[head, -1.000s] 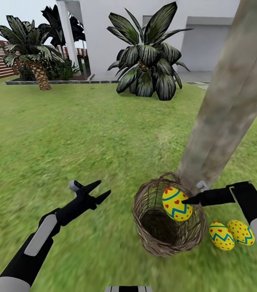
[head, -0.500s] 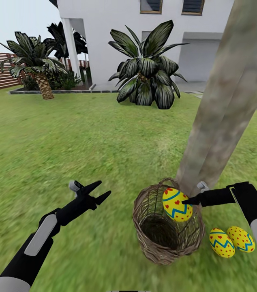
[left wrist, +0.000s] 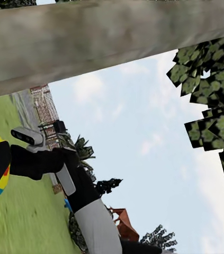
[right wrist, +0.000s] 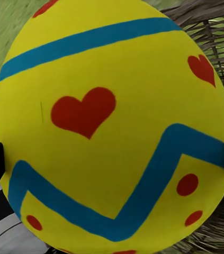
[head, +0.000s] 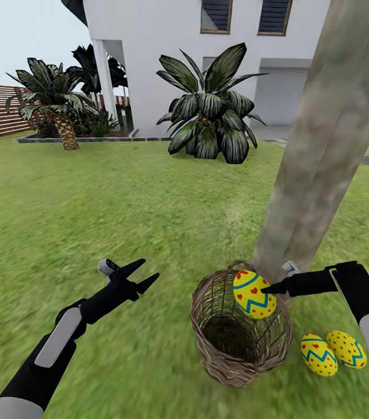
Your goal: Take the three Easter eggs out of the wicker basket on the lawn in the garden, then place them on the lawn next to a single tree (choose any tree) so that all three eggs are next to the same tree and none are left in the basket.
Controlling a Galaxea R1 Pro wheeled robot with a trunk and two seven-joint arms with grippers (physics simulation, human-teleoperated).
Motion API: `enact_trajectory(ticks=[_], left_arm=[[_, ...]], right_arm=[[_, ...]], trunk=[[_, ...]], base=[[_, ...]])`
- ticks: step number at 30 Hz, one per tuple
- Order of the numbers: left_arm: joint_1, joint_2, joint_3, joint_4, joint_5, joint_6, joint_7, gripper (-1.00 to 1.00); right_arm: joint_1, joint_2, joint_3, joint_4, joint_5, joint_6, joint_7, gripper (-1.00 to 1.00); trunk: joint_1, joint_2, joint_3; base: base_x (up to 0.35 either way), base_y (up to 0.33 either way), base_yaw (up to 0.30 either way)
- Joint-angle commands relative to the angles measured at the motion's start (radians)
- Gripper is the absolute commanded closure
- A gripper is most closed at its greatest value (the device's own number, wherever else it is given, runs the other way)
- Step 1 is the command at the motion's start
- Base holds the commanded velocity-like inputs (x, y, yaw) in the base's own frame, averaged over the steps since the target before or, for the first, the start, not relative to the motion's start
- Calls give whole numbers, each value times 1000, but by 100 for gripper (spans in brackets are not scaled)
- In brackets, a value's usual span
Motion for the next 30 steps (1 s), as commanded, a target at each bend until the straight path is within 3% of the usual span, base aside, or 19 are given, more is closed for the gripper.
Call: enact_trajectory(ticks=[1, 7, 20, 30], left_arm=[[-1, 0, -2, 0, 5, 3, -2, -100], [-1, -2, -1, 0, 6, 2, 0, -100], [-1, -2, -1, 1, 6, 2, 0, -100], [-1, -2, -22, 1, 6, -54, 0, -100]], right_arm=[[0, 1, -4, -1, 10, 10, 9, 100], [0, 2, -4, -1, 10, 12, 8, 100], [0, -17, -6, 0, 4, 16, 2, 100], [1, -11, -45, 0, 6, 12, -196, 100]], trunk=[[0, 0, -1], [0, 0, 0], [0, 0, 13], [0, 0, 25]], base=[[0, 0, 0], [-105, -26, -18], [-242, -98, -229], [-3, -4, -222]])
